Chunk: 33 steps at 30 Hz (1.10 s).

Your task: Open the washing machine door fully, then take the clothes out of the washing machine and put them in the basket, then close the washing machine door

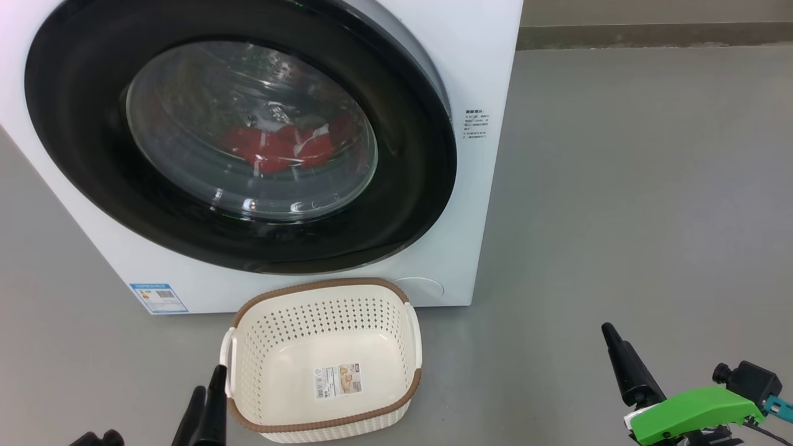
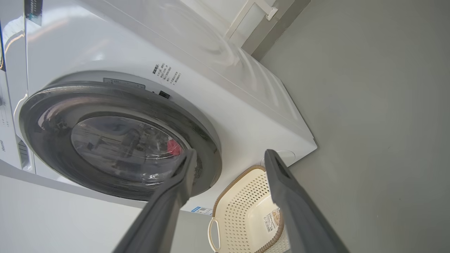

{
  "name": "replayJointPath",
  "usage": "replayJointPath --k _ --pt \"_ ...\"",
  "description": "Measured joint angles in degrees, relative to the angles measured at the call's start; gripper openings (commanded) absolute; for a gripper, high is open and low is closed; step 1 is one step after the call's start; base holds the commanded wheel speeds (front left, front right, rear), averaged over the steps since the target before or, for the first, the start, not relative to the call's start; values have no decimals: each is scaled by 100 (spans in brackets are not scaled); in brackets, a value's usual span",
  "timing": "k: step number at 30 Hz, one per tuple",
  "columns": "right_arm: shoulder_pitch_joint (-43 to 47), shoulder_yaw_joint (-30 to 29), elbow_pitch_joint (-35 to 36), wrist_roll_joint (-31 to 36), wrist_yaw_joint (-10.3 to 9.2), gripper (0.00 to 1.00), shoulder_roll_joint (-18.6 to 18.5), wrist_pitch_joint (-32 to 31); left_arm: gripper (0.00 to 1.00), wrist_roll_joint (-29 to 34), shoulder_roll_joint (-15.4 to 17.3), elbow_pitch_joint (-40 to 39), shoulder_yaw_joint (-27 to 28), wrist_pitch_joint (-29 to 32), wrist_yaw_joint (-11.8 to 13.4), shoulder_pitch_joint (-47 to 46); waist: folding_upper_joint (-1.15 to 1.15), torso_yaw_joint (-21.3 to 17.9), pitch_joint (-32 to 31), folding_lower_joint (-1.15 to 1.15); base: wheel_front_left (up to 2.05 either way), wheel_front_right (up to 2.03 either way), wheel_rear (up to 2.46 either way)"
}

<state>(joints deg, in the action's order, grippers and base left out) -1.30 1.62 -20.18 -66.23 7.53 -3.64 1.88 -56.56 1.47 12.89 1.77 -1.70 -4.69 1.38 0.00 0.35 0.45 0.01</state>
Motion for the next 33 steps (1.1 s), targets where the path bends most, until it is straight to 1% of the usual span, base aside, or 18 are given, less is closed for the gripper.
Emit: replayJointPath --k 7,13,33 --pt "0 101 5 448 0 100 -30 118 100 520 19 -96 -74 -103 118 1 0 13 -2 0 0 0 0" --pt "0 166 10 789 0 100 -53 201 100 933 54 -138 -143 -214 170 20 0 25 12 0 0 0 0" --pt "-1 347 41 1931 0 100 -141 528 100 2325 93 -236 -244 -547 270 114 0 16 39 0 0 0 0"
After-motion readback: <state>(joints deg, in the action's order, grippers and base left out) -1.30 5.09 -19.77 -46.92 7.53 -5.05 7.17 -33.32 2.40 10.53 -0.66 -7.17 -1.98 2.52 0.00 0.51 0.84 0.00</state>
